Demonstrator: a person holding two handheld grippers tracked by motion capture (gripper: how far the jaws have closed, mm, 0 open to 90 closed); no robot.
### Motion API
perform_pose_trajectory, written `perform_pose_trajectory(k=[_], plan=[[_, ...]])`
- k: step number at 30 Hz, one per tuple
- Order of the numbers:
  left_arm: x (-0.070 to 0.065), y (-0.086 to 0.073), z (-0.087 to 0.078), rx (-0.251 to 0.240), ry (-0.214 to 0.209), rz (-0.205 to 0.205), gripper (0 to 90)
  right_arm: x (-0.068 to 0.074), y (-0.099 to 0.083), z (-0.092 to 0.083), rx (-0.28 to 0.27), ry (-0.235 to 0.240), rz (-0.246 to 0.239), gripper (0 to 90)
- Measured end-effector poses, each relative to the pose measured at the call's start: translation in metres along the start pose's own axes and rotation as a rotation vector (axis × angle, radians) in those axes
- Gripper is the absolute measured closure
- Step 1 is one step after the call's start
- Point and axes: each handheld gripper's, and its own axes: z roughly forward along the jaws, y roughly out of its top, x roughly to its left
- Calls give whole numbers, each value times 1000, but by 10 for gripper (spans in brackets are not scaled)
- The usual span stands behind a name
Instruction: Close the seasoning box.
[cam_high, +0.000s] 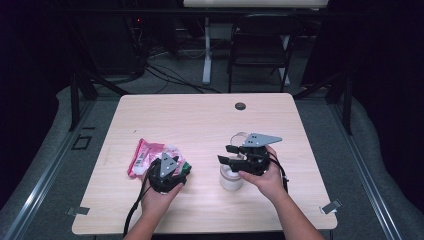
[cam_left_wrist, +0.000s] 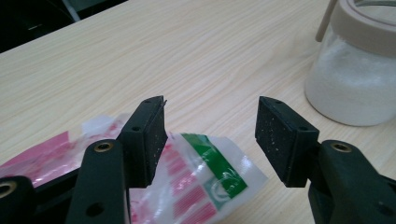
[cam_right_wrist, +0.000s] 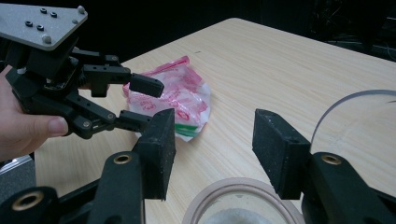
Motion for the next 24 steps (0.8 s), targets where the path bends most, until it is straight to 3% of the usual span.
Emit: perform_pose_trajectory(k=[8, 24], plan=[[-9, 1, 3, 12, -19, 36, 433, 0, 0, 0, 3, 0, 0, 488], [-17, 1, 8, 29, -56, 52, 439, -3, 8, -14, -26, -22, 1, 476]])
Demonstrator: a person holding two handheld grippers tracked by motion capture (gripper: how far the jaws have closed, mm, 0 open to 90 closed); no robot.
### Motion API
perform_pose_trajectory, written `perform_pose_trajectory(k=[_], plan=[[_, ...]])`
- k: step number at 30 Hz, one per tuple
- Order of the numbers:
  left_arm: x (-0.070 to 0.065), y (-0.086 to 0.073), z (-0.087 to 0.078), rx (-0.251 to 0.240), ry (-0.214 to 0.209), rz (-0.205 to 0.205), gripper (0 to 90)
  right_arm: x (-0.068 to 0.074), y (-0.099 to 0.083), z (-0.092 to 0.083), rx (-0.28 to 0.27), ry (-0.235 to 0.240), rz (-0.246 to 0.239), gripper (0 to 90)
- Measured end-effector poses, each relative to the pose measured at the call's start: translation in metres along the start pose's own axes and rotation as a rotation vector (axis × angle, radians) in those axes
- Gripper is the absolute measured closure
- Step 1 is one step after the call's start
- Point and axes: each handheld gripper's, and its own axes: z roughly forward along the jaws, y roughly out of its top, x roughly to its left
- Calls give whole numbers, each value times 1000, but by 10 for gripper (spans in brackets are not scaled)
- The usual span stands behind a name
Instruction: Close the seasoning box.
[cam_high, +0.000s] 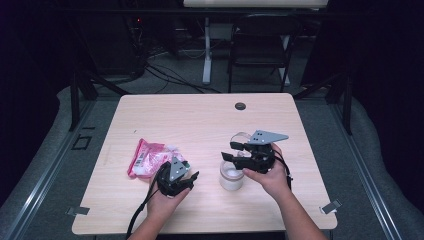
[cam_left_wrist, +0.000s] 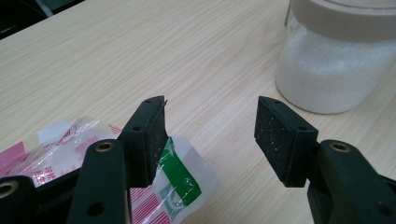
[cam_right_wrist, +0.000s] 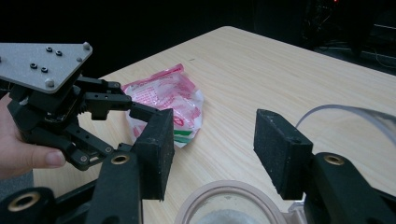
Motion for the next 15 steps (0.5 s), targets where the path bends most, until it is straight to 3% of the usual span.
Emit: perform_pose_trajectory(k=[10, 15], plan=[[-1, 0, 0, -1, -2, -2, 441, -5, 13, -23, -44, -31, 11, 480], [0, 0, 0, 0, -4, -2, 441, -13, 16, -35, -62, -64, 38, 509]])
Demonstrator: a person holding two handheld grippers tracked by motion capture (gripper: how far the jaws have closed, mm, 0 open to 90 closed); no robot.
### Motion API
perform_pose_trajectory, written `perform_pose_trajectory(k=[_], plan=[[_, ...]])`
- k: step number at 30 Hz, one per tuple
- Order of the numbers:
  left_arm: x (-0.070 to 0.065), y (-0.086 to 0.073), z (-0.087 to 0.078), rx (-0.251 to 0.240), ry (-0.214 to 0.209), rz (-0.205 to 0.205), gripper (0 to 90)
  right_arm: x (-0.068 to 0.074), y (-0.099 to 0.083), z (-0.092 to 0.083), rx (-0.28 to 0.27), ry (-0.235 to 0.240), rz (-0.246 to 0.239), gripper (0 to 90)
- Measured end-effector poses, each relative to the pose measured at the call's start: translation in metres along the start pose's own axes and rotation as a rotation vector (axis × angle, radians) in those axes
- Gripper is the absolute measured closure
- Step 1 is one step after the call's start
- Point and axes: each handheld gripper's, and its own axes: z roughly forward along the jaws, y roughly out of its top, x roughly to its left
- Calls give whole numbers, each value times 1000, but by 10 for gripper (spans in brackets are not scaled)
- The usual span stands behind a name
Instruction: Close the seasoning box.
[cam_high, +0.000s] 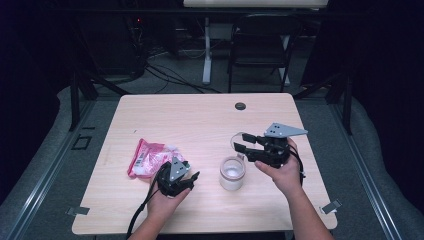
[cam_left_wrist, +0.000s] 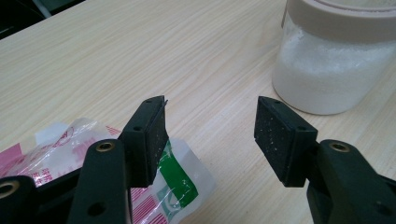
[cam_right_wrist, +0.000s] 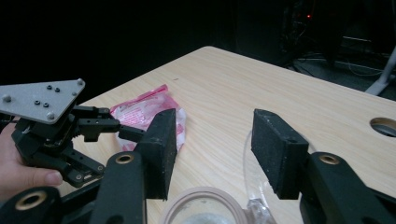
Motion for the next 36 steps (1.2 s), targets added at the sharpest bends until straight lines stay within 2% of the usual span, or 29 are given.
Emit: perform_pose_trajectory(k=[6, 13, 17, 25, 29, 31, 36], plan=[[0, 0, 1, 1, -1, 1, 441, -10, 1, -9, -14, -30, 23, 524], [-1, 0, 1, -2, -2, 6, 442, -25, -6, -9, -2, -72, 62, 529], [-1, 0, 1, -1, -4, 7, 442, -31, -10, -7, 7, -77, 87, 531], [-2, 1, 2, -6, -14, 0, 450, -37, -17, -1, 34, -88, 105, 538], [-2, 4, 2, -13, -34, -27, 477, -38, -19, 1, 32, -78, 118, 540], [-3, 8, 3, -9, -33, -25, 499, -38, -19, 1, 38, -71, 115, 541], [-12, 21, 6, -24, -64, 19, 623, -37, -20, 3, 36, -65, 112, 542]])
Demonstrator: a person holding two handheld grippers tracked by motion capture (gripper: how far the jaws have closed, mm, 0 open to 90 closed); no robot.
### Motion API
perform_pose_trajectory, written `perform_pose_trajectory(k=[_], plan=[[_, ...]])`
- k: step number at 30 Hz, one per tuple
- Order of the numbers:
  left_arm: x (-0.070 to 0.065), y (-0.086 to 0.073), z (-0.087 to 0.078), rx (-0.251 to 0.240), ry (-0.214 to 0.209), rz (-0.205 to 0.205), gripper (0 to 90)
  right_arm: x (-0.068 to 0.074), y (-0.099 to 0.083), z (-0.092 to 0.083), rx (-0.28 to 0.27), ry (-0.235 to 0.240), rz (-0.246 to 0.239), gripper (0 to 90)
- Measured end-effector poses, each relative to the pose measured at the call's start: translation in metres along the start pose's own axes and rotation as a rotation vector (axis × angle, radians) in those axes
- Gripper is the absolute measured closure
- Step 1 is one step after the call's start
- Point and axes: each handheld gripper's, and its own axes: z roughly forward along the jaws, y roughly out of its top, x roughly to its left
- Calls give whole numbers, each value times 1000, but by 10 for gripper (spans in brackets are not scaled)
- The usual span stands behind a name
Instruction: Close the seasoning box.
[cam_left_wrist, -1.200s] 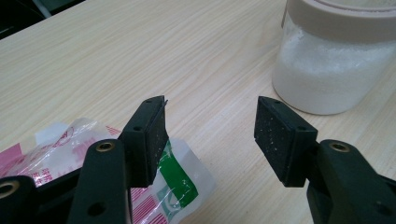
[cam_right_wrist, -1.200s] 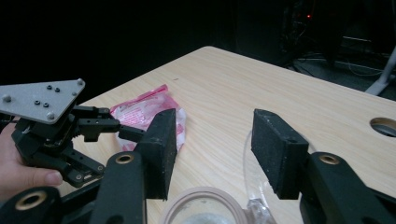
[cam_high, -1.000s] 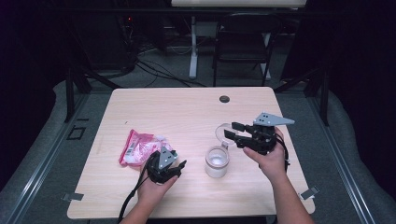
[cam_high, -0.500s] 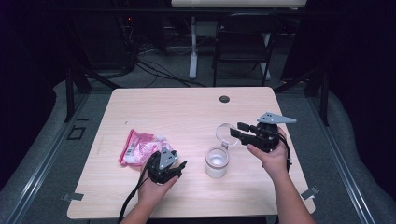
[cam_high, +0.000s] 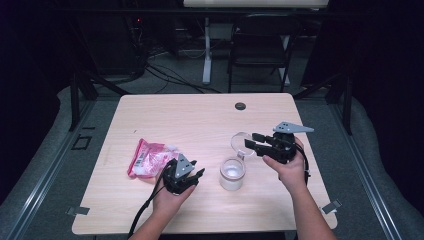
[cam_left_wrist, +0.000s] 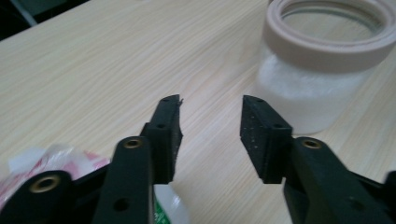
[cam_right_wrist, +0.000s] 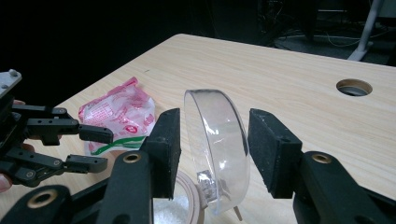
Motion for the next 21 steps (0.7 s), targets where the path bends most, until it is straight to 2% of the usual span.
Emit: perform_pose_trajectory(k=[5, 11, 17, 21], plan=[[-10, 11, 5, -17, -31, 18, 715, 0, 0, 0, 5, -2, -3, 560], [-12, 23, 8, -34, -71, -4, 830, 1, 0, 0, -1, 4, -4, 574], [-14, 28, 10, -33, -84, -6, 838, 2, 0, 1, 1, 11, -12, 598], [-16, 29, 10, -30, -84, 8, 826, 4, 0, 1, 5, 17, -24, 620]])
